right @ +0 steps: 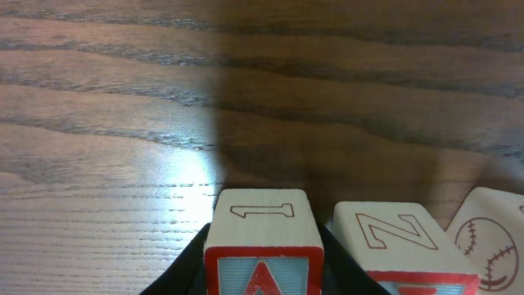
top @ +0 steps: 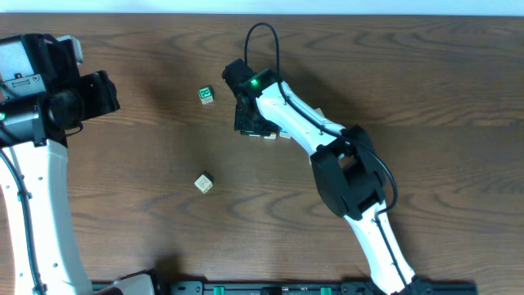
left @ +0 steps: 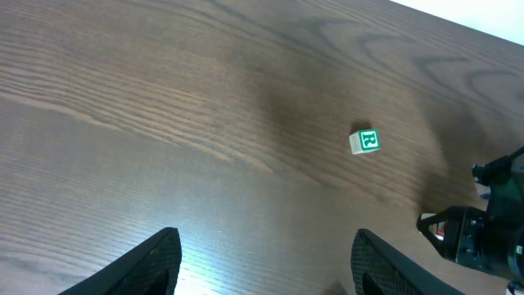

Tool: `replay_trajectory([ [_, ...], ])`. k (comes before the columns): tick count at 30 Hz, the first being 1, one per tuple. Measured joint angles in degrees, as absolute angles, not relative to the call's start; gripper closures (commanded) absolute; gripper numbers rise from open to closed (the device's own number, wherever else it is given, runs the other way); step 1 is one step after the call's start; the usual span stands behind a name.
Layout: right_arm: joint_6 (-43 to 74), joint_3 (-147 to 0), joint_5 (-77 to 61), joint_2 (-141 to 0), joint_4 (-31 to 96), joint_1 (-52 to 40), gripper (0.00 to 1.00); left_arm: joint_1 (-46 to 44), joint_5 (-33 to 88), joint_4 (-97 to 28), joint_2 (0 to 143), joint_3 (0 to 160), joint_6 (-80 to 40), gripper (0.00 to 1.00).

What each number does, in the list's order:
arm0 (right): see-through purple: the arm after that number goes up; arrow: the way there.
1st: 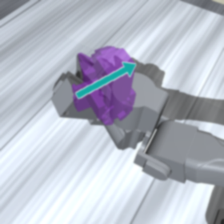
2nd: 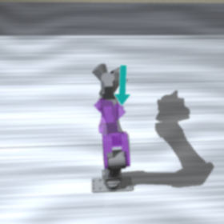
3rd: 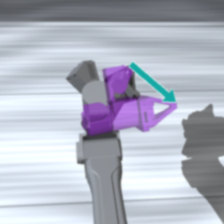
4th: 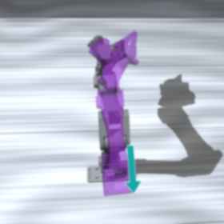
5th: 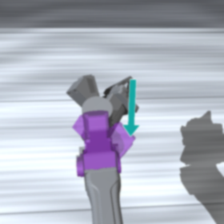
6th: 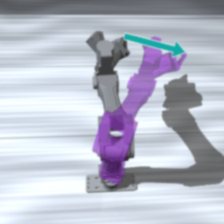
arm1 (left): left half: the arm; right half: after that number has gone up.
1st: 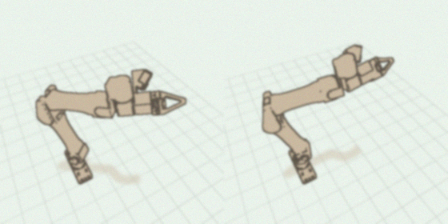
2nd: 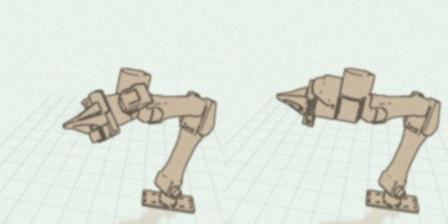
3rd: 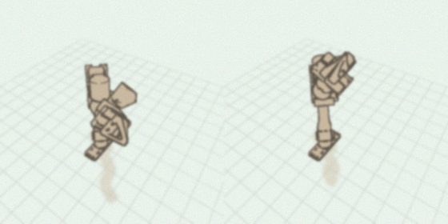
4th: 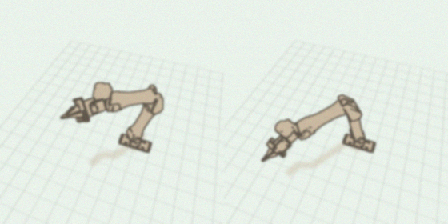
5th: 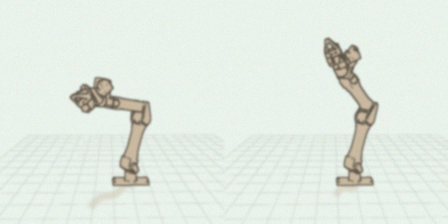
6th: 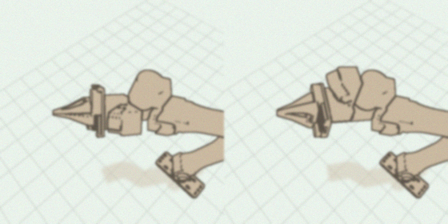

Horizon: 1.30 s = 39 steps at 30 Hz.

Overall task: Spell out Ai2
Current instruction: 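Carry the 'A' block with the right gripper and place it left of 'I', then bring both grippers to the ends of the block row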

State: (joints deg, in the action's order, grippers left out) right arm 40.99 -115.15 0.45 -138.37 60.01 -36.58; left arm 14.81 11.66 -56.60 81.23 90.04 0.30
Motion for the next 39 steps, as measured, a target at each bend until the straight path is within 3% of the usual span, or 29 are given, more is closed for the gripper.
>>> replay_trajectory([
  [14,39.6,-115.2,0.6,-138.4,59.1,-36.6,0.48,14.8,11.7,-56.5,81.2,90.0,0.3,0.33],
  [27,37.3,-115.2,3.1,-138.4,54.0,-36.6,0.44,14.8,11.7,-56.4,81.2,90.0,0.3,0.32],
  [30,36.6,-115.2,4.2,-138.4,52.4,-36.6,0.44,14.8,11.7,-56.4,81.2,90.0,0.3,0.32],
  [33,35.2,-115.6,5.2,-138.4,51.9,-36.5,0.68,14.8,11.7,-56.4,81.2,90.0,0.3,0.34],
  [35,34.0,-117.5,5.7,-138.4,53.3,-36.4,0.93,14.8,12.2,-56.4,81.3,90.0,0.2,0.44],
  [36,33.3,-119.3,5.9,-138.4,55.1,-36.3,0.99,14.8,13.1,-56.3,81.5,90.0,0.1,0.51],
  [38,32.1,-123.9,6.5,-138.3,59.9,-36.1,0.99,14.7,16.3,-55.2,82.3,89.7,0.4,0.85],
  [39,31.7,-125.8,6.8,-138.2,62.2,-35.9,0.99,14.3,18.1,-54.5,82.9,89.3,0.2,0.94],
])
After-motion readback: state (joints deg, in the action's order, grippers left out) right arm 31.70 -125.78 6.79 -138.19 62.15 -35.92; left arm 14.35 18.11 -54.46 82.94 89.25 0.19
